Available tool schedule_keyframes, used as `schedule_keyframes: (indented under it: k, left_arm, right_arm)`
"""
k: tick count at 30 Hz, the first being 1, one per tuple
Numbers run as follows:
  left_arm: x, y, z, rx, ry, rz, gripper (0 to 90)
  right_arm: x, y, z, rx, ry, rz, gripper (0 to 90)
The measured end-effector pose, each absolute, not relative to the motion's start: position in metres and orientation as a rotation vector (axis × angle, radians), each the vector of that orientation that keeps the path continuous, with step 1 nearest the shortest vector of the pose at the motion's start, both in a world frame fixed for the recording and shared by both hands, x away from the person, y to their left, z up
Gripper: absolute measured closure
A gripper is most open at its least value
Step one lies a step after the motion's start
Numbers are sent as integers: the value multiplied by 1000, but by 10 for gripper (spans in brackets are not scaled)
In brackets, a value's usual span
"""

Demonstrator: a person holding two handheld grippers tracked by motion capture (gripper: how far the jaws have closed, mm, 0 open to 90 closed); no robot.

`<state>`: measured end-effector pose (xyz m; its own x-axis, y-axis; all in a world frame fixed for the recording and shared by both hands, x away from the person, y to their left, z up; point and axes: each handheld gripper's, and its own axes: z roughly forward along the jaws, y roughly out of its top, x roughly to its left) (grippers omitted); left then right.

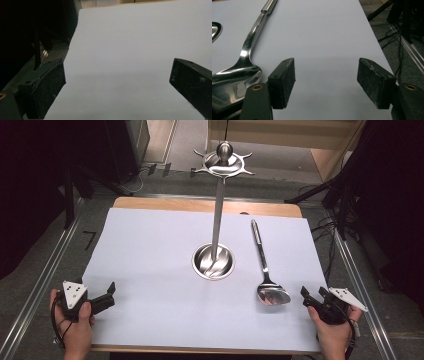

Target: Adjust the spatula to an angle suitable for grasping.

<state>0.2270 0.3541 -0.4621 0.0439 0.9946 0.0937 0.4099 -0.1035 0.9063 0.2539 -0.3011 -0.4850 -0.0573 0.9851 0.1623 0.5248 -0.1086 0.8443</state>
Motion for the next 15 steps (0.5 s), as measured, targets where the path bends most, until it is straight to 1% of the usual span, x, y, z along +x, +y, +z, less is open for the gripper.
schedule_keyframes:
  k: [1, 4, 9, 12, 15]
  left_arm:
    - [227, 354, -462, 1610, 1446, 1037, 9]
    - [227, 353, -462, 1607, 1445, 1044, 10]
    - [227, 354, -462, 1604, 1448, 1043, 10]
    - [227, 354, -462, 1603, 1448, 1043, 10]
    - [227, 354, -462, 1603, 1447, 1044, 10]
  right_arm:
    - [254, -301, -485, 1672, 1616, 1083, 367]
    - [262, -296, -473, 1648, 1640, 1128, 536]
    - [275, -289, -454, 1643, 1678, 1183, 692]
    - [282, -284, -452, 1638, 1704, 1165, 695]
    - [296, -276, -451, 1660, 1738, 1151, 667]
